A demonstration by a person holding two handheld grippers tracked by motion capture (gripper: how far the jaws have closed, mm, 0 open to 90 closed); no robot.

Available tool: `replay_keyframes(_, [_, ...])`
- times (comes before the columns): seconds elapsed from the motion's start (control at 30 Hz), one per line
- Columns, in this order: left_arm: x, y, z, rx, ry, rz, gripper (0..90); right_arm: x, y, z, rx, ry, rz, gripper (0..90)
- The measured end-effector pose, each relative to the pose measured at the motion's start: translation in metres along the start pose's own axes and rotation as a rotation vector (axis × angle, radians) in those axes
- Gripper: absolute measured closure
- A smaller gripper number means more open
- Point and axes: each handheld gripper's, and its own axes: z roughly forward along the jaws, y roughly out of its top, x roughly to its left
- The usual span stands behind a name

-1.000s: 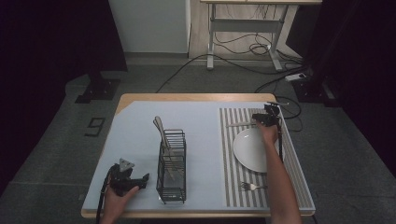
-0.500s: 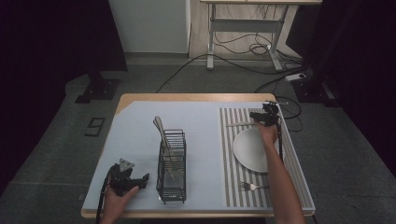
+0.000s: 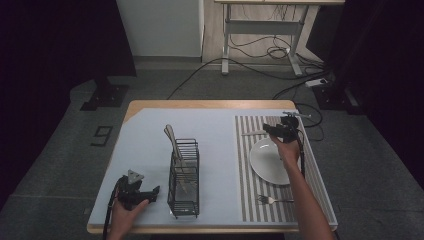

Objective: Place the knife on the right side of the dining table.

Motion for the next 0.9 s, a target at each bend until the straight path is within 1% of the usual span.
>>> replay_keyframes(0.1, [0.000, 0.000, 0.000, 0.000, 0.000, 0.000, 8.6, 0.010, -0.007, -0.012, -0.016, 0.033, -0.018, 35.7])
replay_keyframes(0.13, [0.000, 0.000, 0.000, 0.000, 0.000, 0.000, 8.6, 0.010, -0.007, -0.012, -0.016, 0.033, -0.018, 35.7])
replay_keyframes(0.17, [0.000, 0.000, 0.000, 0.001, 0.000, 0.000, 8.6, 0.016, -0.013, -0.020, -0.019, 0.059, -0.026, 35.7])
replay_keyframes(0.2, [0.000, 0.000, 0.000, 0.001, 0.000, 0.000, 8.6, 0.016, -0.013, -0.020, -0.019, 0.059, -0.026, 35.7])
replay_keyframes(0.23, [0.000, 0.000, 0.000, 0.002, 0.000, 0.001, 8.6, 0.019, -0.016, -0.024, -0.024, 0.073, -0.035, 35.7])
replay_keyframes(0.27, [0.000, 0.000, 0.000, 0.002, 0.000, 0.000, 8.6, 0.027, -0.024, -0.033, -0.038, 0.110, -0.045, 35.7])
replay_keyframes(0.33, [0.000, 0.000, 0.000, 0.002, 0.000, 0.001, 8.6, 0.034, -0.031, -0.041, -0.048, 0.140, -0.053, 35.6])
replay_keyframes(0.47, [0.000, 0.000, 0.000, 0.000, 0.000, -0.001, 8.6, 0.048, -0.050, -0.056, -0.061, 0.205, -0.073, 35.4])
replay_keyframes(0.5, [0.000, 0.000, 0.000, 0.000, 0.000, -0.001, 8.6, 0.048, -0.050, -0.056, -0.061, 0.205, -0.073, 35.4])
replay_keyframes(0.53, [0.000, 0.000, 0.000, 0.000, 0.000, -0.001, 8.6, 0.052, -0.056, -0.059, -0.061, 0.219, -0.076, 35.3])
replay_keyframes(0.57, [0.000, 0.000, 0.000, 0.000, 0.000, -0.001, 8.6, 0.059, -0.068, -0.064, -0.056, 0.245, -0.097, 34.9])
replay_keyframes(0.6, [0.000, 0.000, 0.000, 0.000, 0.000, -0.001, 8.6, 0.059, -0.068, -0.064, -0.056, 0.245, -0.097, 34.9])
replay_keyframes(0.63, [0.000, 0.000, 0.000, 0.000, 0.000, -0.001, 8.6, 0.064, -0.078, -0.067, -0.037, 0.261, -0.118, 34.4])
replay_keyframes(0.67, [0.000, 0.000, 0.000, 0.000, 0.000, -0.001, 8.6, 0.064, -0.078, -0.067, -0.037, 0.261, -0.118, 34.4])
replay_keyframes(0.7, [0.000, 0.000, 0.000, 0.000, 0.000, -0.001, 8.6, 0.069, -0.087, -0.069, -0.024, 0.280, -0.130, 34.2])
replay_keyframes(0.73, [0.000, 0.000, 0.000, 0.001, 0.000, -0.001, 8.6, 0.069, -0.087, -0.069, -0.024, 0.280, -0.130, 34.2])
replay_keyframes(0.77, [0.000, 0.000, 0.000, 0.000, 0.000, -0.001, 8.6, 0.073, -0.095, -0.071, -0.016, 0.292, -0.146, 34.2])
replay_keyframes(0.8, [0.000, 0.000, 0.000, 0.000, 0.000, -0.001, 8.6, 0.075, -0.097, -0.071, -0.011, 0.296, -0.158, 34.0])
replay_keyframes(0.83, [0.000, 0.000, 0.000, 0.000, 0.000, -0.001, 8.6, 0.075, -0.097, -0.071, -0.011, 0.296, -0.158, 34.0])
replay_keyframes(0.9, [0.000, 0.000, 0.000, 0.001, 0.001, -0.001, 8.6, 0.079, -0.102, -0.071, 0.002, 0.298, -0.184, 33.3])
